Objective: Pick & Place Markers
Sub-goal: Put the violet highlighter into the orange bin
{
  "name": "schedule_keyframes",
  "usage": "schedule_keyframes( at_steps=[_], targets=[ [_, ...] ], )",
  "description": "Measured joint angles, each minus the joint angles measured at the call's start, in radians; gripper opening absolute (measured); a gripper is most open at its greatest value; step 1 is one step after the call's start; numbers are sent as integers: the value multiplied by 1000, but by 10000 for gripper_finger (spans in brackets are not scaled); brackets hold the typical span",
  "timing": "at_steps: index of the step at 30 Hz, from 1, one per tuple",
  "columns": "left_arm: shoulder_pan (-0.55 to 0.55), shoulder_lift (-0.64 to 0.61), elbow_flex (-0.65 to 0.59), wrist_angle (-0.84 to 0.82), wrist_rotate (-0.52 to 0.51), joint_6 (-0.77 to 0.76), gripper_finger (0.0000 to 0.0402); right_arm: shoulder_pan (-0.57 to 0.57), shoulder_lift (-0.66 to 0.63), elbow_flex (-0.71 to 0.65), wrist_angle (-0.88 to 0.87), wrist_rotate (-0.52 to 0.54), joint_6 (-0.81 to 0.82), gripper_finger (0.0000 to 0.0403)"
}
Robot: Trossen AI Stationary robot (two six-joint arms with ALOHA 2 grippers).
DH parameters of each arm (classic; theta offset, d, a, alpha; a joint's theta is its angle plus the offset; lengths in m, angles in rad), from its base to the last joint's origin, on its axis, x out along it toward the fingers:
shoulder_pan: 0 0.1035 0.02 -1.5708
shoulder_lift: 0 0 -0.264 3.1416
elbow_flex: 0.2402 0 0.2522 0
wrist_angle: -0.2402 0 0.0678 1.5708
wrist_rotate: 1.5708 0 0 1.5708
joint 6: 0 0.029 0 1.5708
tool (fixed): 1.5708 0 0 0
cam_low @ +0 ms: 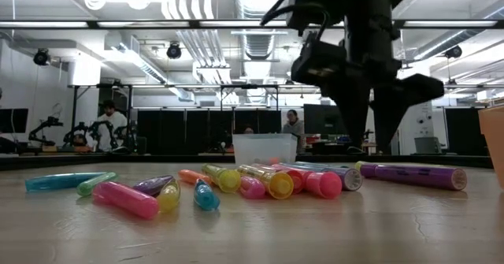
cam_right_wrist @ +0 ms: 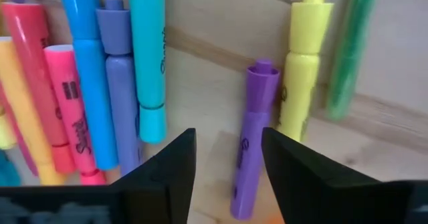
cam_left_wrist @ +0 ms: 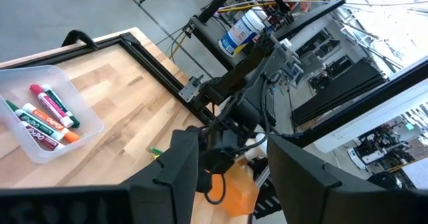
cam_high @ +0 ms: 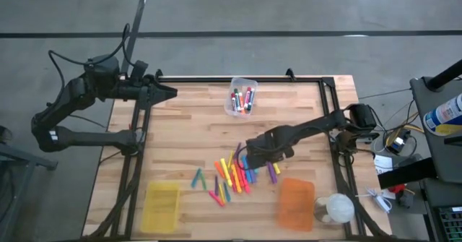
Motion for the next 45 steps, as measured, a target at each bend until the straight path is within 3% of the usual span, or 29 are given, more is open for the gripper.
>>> schedule_keyframes(
  at_steps=[8, 16, 23, 31, 45],
  targets=[
    [0, -3, 0, -1, 0, -9, 171, 0, -3, -86, 125, -7, 55, 148],
    [0, -6, 0, 8, 0, -21, 171, -1, -5, -96, 120, -8, 33, 137],
    [-1, -6, 0, 8, 0, -25, 171, -1, 1, -27, 106, -5, 2, 130],
    [-1, -6, 0, 8, 0, -25, 171, 10, 1, -20, 2, 4, 3, 129],
    [0, -5, 0, 10, 0, -26, 171, 9, 51, -97, 112, -15, 4, 122]
  ],
)
